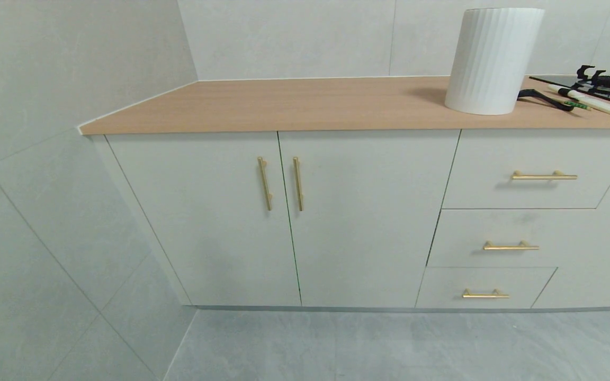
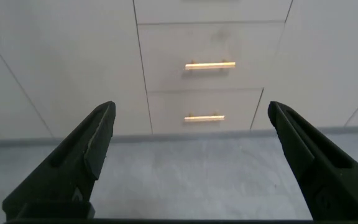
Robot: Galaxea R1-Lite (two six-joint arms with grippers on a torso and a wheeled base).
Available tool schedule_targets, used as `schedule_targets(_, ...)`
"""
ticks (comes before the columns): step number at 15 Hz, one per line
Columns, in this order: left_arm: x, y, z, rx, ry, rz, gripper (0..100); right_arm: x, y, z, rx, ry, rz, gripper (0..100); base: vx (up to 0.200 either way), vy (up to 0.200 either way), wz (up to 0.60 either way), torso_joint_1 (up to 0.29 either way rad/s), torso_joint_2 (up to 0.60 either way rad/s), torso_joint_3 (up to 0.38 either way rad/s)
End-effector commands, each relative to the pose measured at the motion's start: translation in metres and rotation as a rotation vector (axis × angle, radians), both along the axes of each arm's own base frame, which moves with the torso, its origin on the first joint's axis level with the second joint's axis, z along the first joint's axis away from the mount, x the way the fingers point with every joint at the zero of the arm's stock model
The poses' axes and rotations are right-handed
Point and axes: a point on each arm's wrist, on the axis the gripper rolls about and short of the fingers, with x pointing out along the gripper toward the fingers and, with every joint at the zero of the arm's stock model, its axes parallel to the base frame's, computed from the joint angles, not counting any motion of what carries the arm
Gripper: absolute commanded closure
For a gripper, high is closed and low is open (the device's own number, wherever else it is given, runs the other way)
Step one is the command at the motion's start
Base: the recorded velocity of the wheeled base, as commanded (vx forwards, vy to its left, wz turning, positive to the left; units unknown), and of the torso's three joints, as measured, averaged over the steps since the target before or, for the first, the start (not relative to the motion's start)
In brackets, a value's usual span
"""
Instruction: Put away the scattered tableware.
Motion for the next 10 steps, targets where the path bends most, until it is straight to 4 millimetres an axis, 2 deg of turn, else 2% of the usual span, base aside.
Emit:
schedule_targets(1,0.0004,0.0001,-0.0017,-0.005,0.006,0.003,0,0.0004,0.0002,-0.0004,-0.001,0.005,0.010,0,0.000,0.000,0.00,0.000,0.00,0.000)
schedule_targets(10,0.0004,0.0001,-0.0017,-0.015,0.007,0.004,0,0.0003,0.0001,-0.0003,0.012,0.001,0.008,0,0.000,0.000,0.00,0.000,0.00,0.000)
